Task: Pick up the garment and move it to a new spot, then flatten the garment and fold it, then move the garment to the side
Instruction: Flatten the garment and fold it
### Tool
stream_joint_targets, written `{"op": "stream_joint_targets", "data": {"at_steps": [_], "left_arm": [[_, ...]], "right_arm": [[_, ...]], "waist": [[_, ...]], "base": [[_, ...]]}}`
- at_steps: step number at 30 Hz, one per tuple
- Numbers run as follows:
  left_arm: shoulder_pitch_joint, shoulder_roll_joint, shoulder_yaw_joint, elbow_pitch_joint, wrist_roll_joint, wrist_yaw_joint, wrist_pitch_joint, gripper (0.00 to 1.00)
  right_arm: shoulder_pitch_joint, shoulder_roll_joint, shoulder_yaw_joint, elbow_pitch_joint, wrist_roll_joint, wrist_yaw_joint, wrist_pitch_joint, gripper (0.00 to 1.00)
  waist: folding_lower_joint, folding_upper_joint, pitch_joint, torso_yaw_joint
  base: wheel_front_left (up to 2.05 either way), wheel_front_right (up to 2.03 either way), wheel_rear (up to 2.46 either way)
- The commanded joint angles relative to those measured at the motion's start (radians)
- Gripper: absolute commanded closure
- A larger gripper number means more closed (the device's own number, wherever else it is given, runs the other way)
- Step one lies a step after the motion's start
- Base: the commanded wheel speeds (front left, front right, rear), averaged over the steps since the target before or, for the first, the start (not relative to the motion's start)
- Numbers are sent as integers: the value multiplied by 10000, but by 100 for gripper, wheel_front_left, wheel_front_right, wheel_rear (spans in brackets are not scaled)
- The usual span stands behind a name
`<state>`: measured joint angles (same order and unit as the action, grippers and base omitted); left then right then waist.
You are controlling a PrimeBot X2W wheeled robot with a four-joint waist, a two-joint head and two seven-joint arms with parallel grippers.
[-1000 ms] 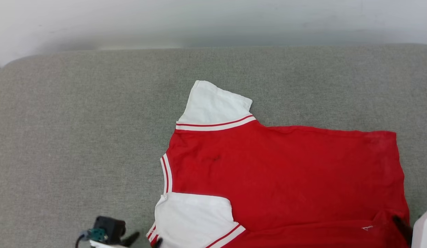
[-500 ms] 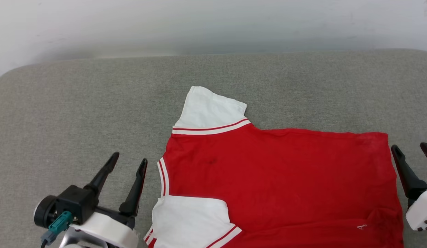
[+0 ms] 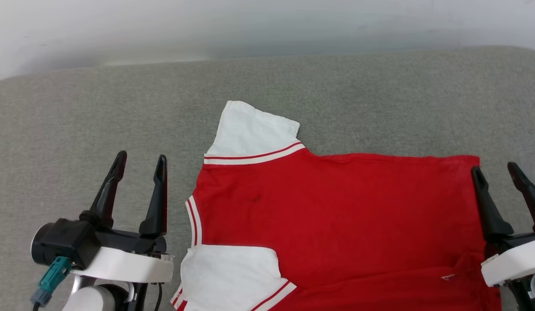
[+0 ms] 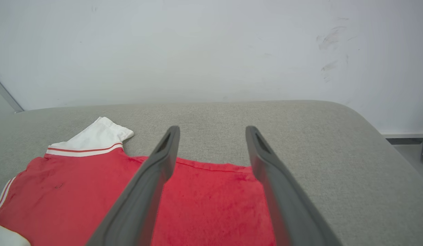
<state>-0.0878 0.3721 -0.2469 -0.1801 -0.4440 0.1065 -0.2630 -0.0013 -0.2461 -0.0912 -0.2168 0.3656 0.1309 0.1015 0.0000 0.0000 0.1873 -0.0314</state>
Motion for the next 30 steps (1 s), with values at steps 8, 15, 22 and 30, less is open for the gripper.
{"op": "stream_joint_targets", "data": {"at_steps": [8,15,22,30], "left_arm": [[-871,152,218,860,441,-1464,142,0],[-3354,1566,-709,1530,-425,-2295,3285,0],[-6273,3228,-1981,2013,-2293,-2363,7574,0],[-8706,4190,-2513,3057,-3512,-2366,11232,0]], "right_arm": [[-543,91,255,106,-174,-4,-546,0],[-867,75,545,178,-431,-4,-847,0],[-1220,365,926,539,-480,-4,-1269,0],[-1505,509,1300,865,-417,-4,-1652,0]], "waist": [[0,0,797,-670],[0,0,1945,-1311],[0,0,2848,-2086],[0,0,3617,-2854]], "base": [[0,0,0],[0,0,0],[0,0,0],[0,0,0]]}}
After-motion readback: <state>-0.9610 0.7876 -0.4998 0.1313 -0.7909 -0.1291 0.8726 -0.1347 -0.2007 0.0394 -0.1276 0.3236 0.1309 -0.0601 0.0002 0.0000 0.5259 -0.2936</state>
